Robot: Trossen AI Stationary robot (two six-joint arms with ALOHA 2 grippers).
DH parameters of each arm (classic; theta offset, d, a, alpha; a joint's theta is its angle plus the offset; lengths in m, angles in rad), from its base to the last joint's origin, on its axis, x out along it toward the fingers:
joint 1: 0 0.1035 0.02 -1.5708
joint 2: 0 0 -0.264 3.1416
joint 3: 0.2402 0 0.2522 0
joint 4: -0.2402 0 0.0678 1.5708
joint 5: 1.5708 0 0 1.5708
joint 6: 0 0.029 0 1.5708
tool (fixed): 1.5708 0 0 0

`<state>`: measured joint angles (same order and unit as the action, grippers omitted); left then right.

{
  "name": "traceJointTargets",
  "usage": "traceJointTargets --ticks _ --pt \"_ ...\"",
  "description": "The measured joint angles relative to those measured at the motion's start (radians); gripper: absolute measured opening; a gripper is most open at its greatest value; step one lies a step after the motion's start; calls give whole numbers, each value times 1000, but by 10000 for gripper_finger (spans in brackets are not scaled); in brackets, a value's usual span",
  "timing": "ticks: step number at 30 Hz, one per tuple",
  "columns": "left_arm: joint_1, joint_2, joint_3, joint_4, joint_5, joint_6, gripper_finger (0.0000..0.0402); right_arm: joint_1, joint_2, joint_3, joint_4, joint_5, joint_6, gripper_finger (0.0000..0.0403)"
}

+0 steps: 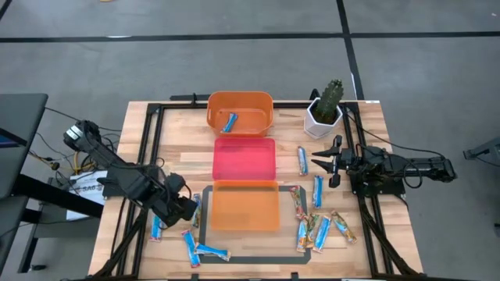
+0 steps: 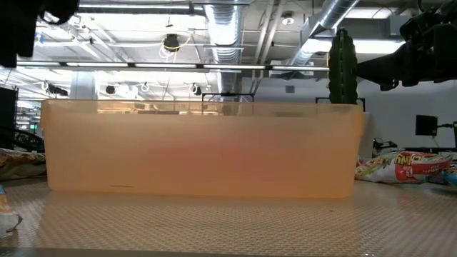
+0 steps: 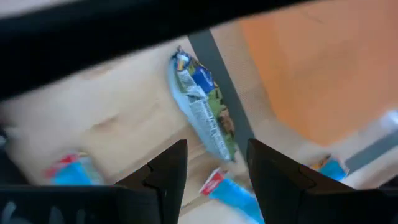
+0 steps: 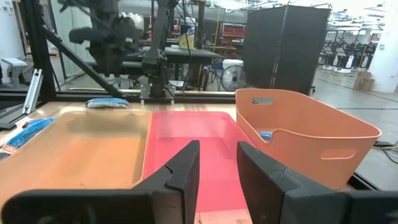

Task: Pick and place Granola Bars by type
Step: Put the blue granola bar into the top orange bin

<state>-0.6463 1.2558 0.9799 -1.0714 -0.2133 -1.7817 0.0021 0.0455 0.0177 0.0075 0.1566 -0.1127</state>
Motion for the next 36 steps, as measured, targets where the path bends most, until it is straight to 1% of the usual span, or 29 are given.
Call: traceJointTargets --ticks 4,9,11,17,27,32,36 --pt "31 38 -68 101 12 -62 158 0 0 0 0 0 0 102" --pt "78 96 -114 226 7 -66 158 0 0 0 0 0 0 102" --pt "95 120 -117 231 12 -65 158 0 0 0 0 0 0 102" --pt "136 174 -117 225 75 -41 158 0 0 0 0 0 0 102" --pt "146 187 -124 229 72 -16 159 0 0 0 0 0 0 102" --pt "146 187 -175 342 101 -13 182 0 0 0 0 0 0 102" --pt "146 187 -202 372 109 -14 211 0 0 0 0 0 0 102"
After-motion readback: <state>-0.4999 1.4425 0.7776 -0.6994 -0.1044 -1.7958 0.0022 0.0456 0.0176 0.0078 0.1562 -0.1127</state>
